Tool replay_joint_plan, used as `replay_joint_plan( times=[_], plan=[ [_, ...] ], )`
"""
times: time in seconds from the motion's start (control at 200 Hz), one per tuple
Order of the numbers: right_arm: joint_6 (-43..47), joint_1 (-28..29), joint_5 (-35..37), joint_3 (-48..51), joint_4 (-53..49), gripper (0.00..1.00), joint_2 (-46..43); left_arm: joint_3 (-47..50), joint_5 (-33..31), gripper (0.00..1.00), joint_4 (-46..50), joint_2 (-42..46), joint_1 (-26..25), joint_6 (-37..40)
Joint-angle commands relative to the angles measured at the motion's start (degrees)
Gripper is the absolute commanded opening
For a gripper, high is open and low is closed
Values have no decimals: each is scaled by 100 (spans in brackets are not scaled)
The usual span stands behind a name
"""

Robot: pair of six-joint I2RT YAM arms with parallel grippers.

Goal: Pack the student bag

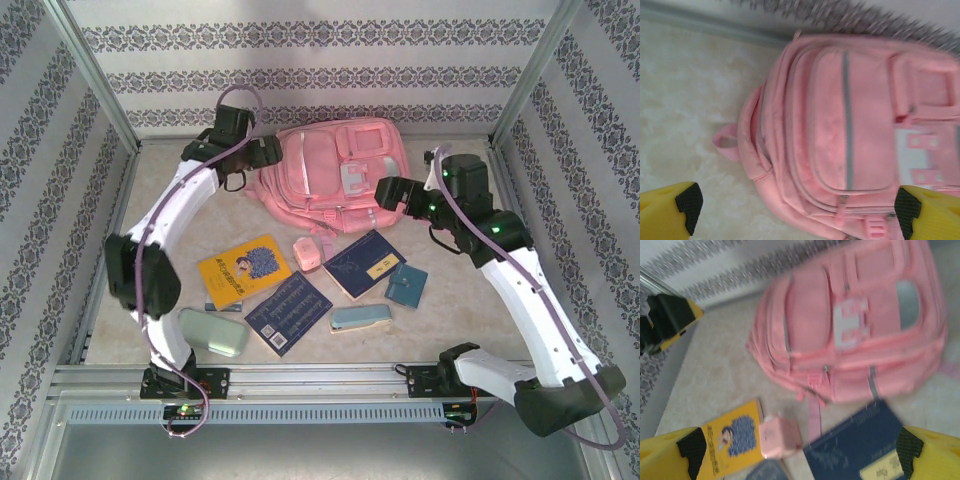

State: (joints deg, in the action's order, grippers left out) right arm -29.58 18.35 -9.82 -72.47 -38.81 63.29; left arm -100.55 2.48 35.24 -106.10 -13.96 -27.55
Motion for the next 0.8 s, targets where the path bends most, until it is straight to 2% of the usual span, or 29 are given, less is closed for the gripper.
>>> replay_joint_plan(
  times=[0.0,0.17,0.345,0.5,0.65,0.74,0.794],
  plan=[
    [-527,-92,-263,259,-778,91,-21,-318,601,100,346,-525,260,-183],
    [-475,-224,-445,392,-1516,81,267,-1119,675,94,486,-1557,322,-89],
    [-524,-236,-648,587,-1473,78,215,-1834,446,90,561,-2429,341,128],
    [-596,-227,-869,616,-1428,69,337,-2284,472,83,630,-3001,426,107],
    [-704,-144,-932,707,-1367,54,360,-2328,599,72,549,-3230,513,-18],
    [-733,-62,-941,790,-1328,46,360,-2312,911,61,448,-3293,523,-45],
    [-750,-4,-936,834,-1317,40,360,-2277,1186,51,335,-3310,517,-103]
  ],
)
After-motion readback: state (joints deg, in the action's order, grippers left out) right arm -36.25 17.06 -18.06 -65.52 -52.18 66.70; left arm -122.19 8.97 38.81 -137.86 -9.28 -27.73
